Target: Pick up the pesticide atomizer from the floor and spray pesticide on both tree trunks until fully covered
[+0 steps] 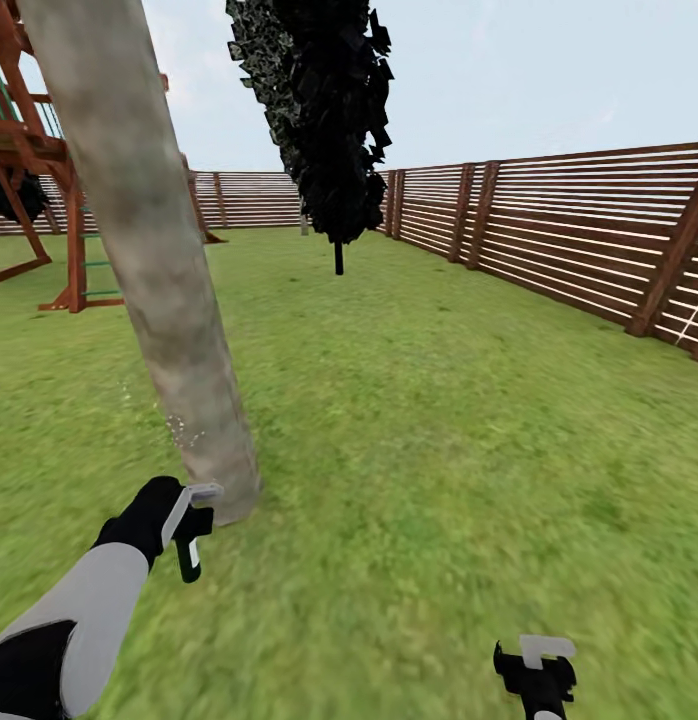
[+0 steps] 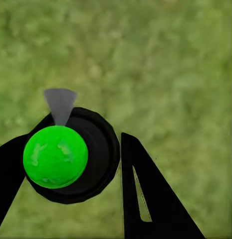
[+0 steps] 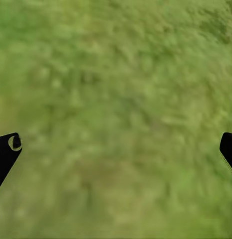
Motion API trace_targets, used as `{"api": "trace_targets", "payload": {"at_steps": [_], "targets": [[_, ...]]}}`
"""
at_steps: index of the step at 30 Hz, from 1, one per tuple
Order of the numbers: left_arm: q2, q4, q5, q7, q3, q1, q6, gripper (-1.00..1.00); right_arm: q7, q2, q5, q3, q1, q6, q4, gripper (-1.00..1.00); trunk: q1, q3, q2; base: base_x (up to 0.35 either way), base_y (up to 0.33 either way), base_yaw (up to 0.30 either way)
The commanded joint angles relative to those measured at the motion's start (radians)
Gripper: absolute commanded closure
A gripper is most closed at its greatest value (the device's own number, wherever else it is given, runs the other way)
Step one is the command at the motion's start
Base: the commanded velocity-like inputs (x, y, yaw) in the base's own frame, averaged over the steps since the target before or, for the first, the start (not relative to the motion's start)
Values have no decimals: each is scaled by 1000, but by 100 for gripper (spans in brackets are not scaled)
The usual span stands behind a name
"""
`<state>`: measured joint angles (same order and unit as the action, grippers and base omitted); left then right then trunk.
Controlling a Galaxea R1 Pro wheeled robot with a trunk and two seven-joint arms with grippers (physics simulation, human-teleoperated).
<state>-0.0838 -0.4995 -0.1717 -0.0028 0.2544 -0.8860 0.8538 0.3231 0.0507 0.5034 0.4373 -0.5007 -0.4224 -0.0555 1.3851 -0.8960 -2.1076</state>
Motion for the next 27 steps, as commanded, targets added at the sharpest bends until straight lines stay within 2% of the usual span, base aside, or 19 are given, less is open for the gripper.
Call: {"api": "trace_targets", "payload": {"at_steps": [1,7,10,13,15,17,22,25,27], "targets": [[1,1,-5,0,5,-1,4,100,4,0,11,8,-1,-3,2,-100,0,-1,0,237,-178,12],[-1,6,-5,-2,5,9,4,100,4,1,11,8,-1,-3,2,-100,0,-1,0,173,-100,18],[-4,-12,-5,-1,7,12,5,100,5,1,11,8,-1,-3,2,-100,0,-1,0,14,-5,237],[-1,-44,-5,0,7,6,9,100,5,1,11,8,-1,-4,2,-100,0,-1,0,-1,0,273],[2,-96,-5,1,8,0,15,100,5,1,11,8,-1,-4,2,-100,0,-1,0,-228,88,276],[3,-105,-5,1,5,-5,28,100,5,0,11,8,-1,-3,2,-100,0,-1,0,-295,94,277],[27,-109,-6,-1,3,-101,122,100,5,1,11,8,-1,-3,2,-100,0,-1,0,-239,46,193],[31,-109,-5,-2,4,-153,141,100,4,2,12,8,-1,-4,2,-100,0,-1,0,-31,4,22],[44,-99,-4,-2,5,-204,145,100,4,4,13,7,-1,-4,2,-100,0,-1,0,-4,1,3]]}}
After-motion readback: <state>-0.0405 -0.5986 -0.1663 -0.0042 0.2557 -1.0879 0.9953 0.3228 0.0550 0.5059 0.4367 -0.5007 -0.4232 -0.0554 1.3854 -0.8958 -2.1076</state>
